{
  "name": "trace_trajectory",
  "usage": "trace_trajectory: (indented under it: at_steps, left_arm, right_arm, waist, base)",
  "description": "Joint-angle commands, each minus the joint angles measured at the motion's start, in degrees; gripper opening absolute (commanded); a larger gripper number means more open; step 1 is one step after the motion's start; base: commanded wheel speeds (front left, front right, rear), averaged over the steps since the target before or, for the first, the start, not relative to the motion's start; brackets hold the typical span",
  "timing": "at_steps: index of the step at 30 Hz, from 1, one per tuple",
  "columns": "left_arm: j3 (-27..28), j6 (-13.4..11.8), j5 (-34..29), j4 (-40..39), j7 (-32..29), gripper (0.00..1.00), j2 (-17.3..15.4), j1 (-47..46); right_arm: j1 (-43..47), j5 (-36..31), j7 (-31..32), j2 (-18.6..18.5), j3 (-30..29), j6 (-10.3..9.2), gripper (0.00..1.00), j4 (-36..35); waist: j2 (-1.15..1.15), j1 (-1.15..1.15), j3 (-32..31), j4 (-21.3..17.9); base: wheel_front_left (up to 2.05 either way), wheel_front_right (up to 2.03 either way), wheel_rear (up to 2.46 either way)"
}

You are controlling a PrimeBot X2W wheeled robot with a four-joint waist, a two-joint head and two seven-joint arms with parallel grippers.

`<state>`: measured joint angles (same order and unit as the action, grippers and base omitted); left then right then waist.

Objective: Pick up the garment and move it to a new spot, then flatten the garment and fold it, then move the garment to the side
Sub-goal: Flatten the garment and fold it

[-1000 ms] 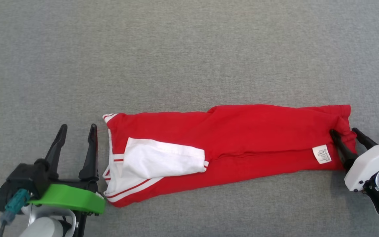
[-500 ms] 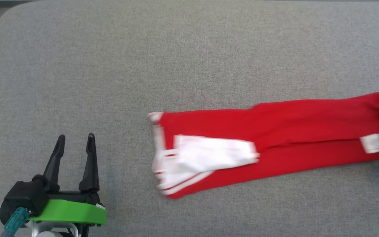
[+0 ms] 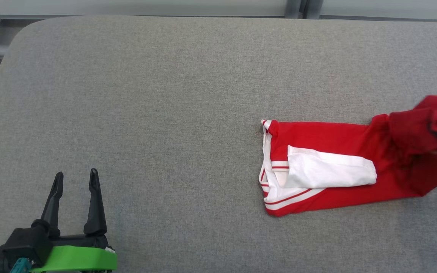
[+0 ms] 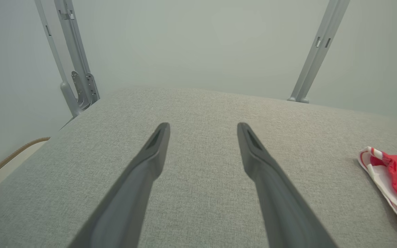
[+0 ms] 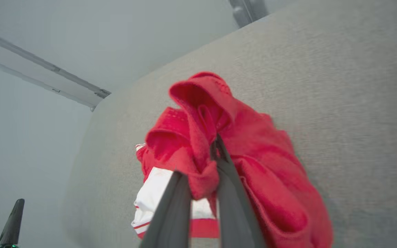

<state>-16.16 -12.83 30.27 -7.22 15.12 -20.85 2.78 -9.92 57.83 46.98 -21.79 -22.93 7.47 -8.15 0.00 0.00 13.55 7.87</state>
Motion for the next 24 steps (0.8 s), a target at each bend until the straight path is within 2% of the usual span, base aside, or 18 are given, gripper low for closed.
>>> trace_trajectory:
  at_steps: [1,3,5,8,12,24]
  left_arm:
    - [0.6,0.5,-1.0,0.3,0.0,1.0,0.9,0.6]
    - [1.0,1.2,-1.5,1.0,0.0,1.0,1.8,0.8]
    - [0.9,1.9,-2.2,1.8,0.0,1.0,2.3,0.8]
    - [1.3,2.7,-2.6,2.9,0.0,1.0,3.2,0.5]
    - [0.8,3.6,-2.0,5.0,0.0,1.0,4.1,0.5]
    - [0.6,4.8,-1.9,7.6,0.0,1.0,5.7,-1.1]
  right_arm:
    - [1.9,-2.9,0.5,2.9,4.2,0.03,0.0,-3.6]
    - [3.1,-5.3,-0.6,8.5,8.2,0.04,0.0,-4.7]
    - [3.9,-9.7,-2.7,11.2,12.8,0.03,0.0,-5.7]
    - [3.6,-14.5,-8.1,15.3,18.3,0.04,0.0,-3.0]
    - [1.7,-18.6,-15.5,17.1,23.3,0.04,0.0,3.0]
    - [-6.7,-24.7,-26.9,18.5,33.6,0.04,0.0,17.8]
  waist:
    - [0.0,0.0,0.0,-0.1]
    - [0.0,0.0,0.0,0.1]
    - [0.0,0.0,0.1,0.5]
    - [0.0,0.0,0.4,0.5]
    - [0.0,0.0,0.4,1.0]
    - [0.0,0.0,0.3,0.2]
  base:
    - [0.0,0.0,0.0]
    - [0.0,0.0,0.0]
    - [0.0,0.0,0.0]
    - [0.0,0.0,0.0]
    - [0.0,0.0,0.0]
    - [0.0,0.0,0.0]
